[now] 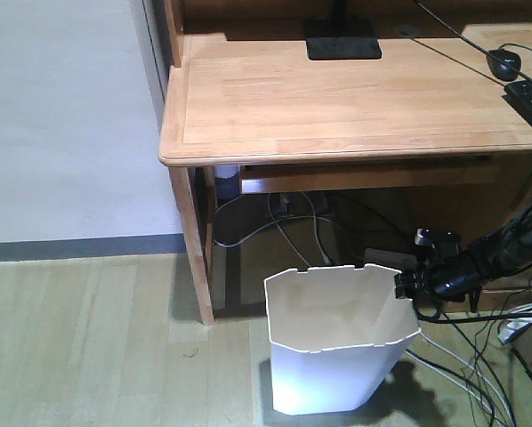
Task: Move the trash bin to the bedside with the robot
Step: 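Close the right gripper on the bin's rim nearest the robot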
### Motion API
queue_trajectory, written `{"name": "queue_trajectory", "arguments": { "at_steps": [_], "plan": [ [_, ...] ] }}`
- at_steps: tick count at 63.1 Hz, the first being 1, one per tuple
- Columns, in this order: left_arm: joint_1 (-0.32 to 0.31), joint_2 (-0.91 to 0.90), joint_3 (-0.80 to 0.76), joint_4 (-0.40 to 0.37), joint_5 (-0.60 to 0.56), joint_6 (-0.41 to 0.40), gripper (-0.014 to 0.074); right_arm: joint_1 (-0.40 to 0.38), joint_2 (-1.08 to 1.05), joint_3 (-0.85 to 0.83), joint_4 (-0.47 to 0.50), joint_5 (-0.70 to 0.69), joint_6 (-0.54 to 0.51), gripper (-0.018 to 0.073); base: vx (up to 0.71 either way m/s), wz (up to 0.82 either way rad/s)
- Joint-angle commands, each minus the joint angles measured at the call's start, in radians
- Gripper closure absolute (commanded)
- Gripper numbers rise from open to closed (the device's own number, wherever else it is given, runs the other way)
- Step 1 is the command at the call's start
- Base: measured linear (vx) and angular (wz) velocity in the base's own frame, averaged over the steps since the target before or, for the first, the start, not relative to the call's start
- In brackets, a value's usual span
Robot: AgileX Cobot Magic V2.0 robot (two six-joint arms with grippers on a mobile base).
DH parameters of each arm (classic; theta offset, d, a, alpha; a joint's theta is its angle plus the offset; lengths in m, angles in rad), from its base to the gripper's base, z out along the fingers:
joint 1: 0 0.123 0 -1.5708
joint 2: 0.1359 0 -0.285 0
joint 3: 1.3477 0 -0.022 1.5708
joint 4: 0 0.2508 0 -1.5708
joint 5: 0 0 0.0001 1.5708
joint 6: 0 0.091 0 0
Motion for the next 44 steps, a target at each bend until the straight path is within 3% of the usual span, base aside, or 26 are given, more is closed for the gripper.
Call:
{"name": "queue_trajectory", "arguments": {
  "at_steps": [1,22,32,44],
  "plan": [
    [-0.003,-0.014,0.003,-0.002,-0.066,-0.004,0.0603,-0.002,-0.035,-0.048,0.007,0.016,-0.008,0.001,0.0,0.0],
    [-0.003,-0.014,0.003,-0.002,-0.066,-0.004,0.0603,0.0,0.083,-0.168,-0.009,0.016,-0.008,0.001,0.0,0.0],
    [-0.003,-0.014,0.003,-0.002,-0.066,-0.004,0.0603,0.0,0.137,-0.23,-0.068,0.029,0.016,0.0023,0.0,0.0],
    [-0.003,-0.014,0.003,-0.002,-0.066,-0.004,0.0603,0.0,0.198,-0.316,-0.188,0.088,0.123,0.0092,0.0,0.0]
  ]
}}
